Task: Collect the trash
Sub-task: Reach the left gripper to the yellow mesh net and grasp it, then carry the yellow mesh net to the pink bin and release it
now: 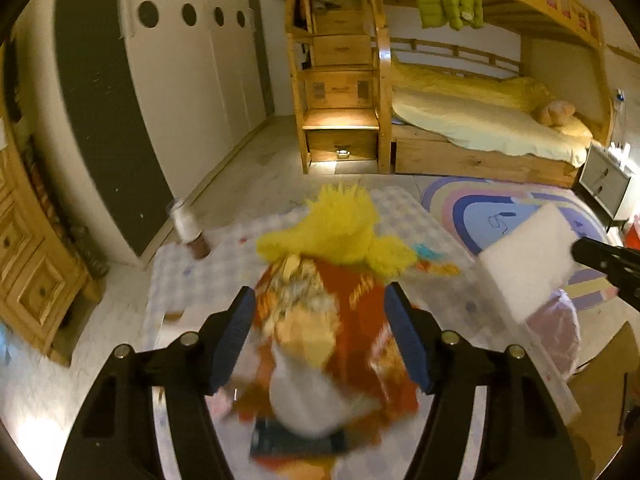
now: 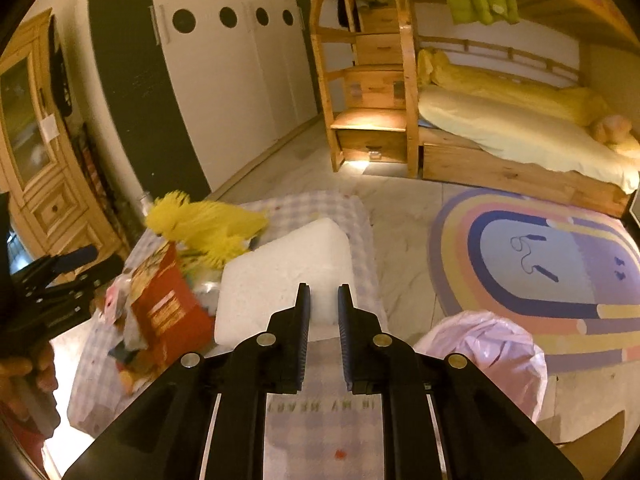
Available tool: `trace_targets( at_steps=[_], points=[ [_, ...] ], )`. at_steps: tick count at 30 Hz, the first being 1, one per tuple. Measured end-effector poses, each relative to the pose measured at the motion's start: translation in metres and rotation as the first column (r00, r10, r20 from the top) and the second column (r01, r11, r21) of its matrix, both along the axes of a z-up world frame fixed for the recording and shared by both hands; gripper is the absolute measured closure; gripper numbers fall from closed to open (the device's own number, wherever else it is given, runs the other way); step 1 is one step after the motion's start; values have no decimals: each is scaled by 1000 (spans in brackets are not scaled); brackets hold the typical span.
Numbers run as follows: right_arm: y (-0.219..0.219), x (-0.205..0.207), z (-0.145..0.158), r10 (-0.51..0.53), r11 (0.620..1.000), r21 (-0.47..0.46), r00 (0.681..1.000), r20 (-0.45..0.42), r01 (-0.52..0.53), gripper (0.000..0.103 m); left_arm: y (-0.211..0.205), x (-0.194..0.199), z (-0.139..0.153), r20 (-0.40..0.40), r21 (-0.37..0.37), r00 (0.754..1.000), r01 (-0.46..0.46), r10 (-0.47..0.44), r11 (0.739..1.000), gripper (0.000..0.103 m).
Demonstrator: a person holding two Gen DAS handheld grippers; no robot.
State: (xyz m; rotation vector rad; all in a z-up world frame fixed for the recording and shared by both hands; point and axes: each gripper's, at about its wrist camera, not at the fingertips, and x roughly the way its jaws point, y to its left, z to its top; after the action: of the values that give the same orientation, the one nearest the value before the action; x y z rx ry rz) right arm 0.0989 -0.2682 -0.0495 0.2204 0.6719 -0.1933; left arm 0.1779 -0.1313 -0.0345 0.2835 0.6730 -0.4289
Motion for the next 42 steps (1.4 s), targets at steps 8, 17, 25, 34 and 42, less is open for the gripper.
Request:
trace_targets(
  at_steps=[8, 17, 25, 34, 42],
  points=[
    [-25, 24, -8, -8, 1000, 9, 1000, -5, 8, 88, -42, 56, -24, -37, 141, 997, 75, -70, 987, 38],
    [-41, 24, -17, -22, 999, 40, 1000, -18, 22, 88, -66, 76, -37, -25, 235, 990, 138, -135, 962, 83],
    [-53, -10, 19, -82, 996, 34, 994, 72, 80, 88, -66, 43, 54, 159, 49, 978, 128, -134, 991, 84],
    [-69, -83, 44, -172, 985, -3, 979, 113, 173, 87, -68, -42, 110, 225, -87, 956, 214, -190, 973, 84],
    [-94, -152, 1, -308, 951, -18, 951, -2, 308, 87, -104, -115, 55, 100, -207, 956, 290, -275, 934, 84]
  ],
)
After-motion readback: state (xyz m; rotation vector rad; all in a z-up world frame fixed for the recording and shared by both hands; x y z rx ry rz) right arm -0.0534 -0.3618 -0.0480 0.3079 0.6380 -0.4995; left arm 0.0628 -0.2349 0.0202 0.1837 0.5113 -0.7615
